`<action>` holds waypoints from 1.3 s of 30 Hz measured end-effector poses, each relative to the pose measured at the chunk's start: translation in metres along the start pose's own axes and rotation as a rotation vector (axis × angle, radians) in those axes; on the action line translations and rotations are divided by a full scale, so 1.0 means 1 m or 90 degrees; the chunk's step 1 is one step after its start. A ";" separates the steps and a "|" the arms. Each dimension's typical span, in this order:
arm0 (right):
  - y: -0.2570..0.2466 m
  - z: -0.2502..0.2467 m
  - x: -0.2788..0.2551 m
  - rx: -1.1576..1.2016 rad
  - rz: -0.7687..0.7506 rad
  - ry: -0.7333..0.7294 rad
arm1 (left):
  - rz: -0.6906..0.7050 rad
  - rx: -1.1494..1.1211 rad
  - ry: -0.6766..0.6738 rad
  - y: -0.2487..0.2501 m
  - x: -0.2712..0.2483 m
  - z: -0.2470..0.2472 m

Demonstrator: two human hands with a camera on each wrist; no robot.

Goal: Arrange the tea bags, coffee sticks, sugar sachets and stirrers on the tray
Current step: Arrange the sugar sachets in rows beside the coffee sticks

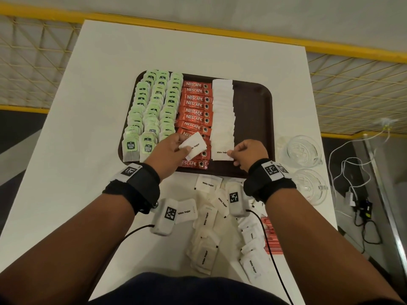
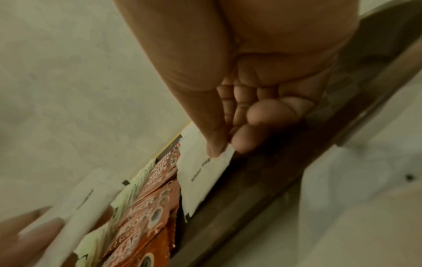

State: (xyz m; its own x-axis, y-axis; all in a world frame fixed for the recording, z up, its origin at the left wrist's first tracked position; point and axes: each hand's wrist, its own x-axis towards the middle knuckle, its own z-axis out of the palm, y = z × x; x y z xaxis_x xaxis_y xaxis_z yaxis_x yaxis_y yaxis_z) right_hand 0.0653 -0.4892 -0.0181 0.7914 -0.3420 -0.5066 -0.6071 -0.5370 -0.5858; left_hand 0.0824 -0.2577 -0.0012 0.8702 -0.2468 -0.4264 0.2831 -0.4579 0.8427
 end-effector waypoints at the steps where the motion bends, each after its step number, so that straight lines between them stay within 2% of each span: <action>1: 0.000 0.001 0.000 -0.008 0.006 0.001 | 0.007 -0.002 0.000 0.001 -0.001 0.000; 4: 0.003 0.003 -0.002 -0.030 0.001 0.028 | 0.034 0.006 -0.001 0.002 -0.003 0.002; 7: 0.000 0.000 -0.008 -0.038 -0.061 0.060 | 0.046 0.021 -0.001 0.002 -0.004 0.005; 9: -0.007 -0.003 -0.017 -0.015 -0.119 0.016 | 0.066 0.048 -0.008 0.004 -0.004 0.008; 12: -0.019 -0.004 -0.032 0.036 -0.165 -0.100 | 0.103 0.083 -0.028 0.008 -0.005 0.015; 15: -0.017 -0.003 -0.037 0.067 -0.145 -0.130 | 0.116 0.093 -0.046 0.009 -0.004 0.021; 18: -0.005 -0.003 -0.034 0.107 -0.095 -0.082 | 0.104 0.088 -0.038 0.007 -0.005 0.021; 23: 0.008 -0.002 -0.024 0.088 -0.014 -0.020 | 0.088 0.109 -0.025 0.000 -0.015 0.007; 27: 0.006 -0.002 -0.019 0.011 0.004 0.009 | 0.061 0.150 -0.031 -0.004 -0.030 -0.002; 31: 0.010 -0.009 -0.030 -0.051 -0.039 0.044 | 0.051 0.235 -0.067 -0.012 -0.051 -0.005; 37: 0.031 -0.025 -0.069 -0.208 -0.170 -0.050 | -0.037 0.426 -0.146 -0.034 -0.075 0.013; 39: 0.039 -0.028 -0.083 -0.237 -0.197 -0.076 | -0.039 0.455 -0.141 -0.036 -0.082 0.020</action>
State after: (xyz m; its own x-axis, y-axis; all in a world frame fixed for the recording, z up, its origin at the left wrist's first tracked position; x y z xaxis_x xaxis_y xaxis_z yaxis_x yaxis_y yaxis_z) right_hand -0.0220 -0.5034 0.0189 0.9036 -0.0441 -0.4261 -0.2606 -0.8460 -0.4651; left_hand -0.0074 -0.2378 -0.0033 0.7380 -0.3352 -0.5857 -0.0689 -0.9008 0.4287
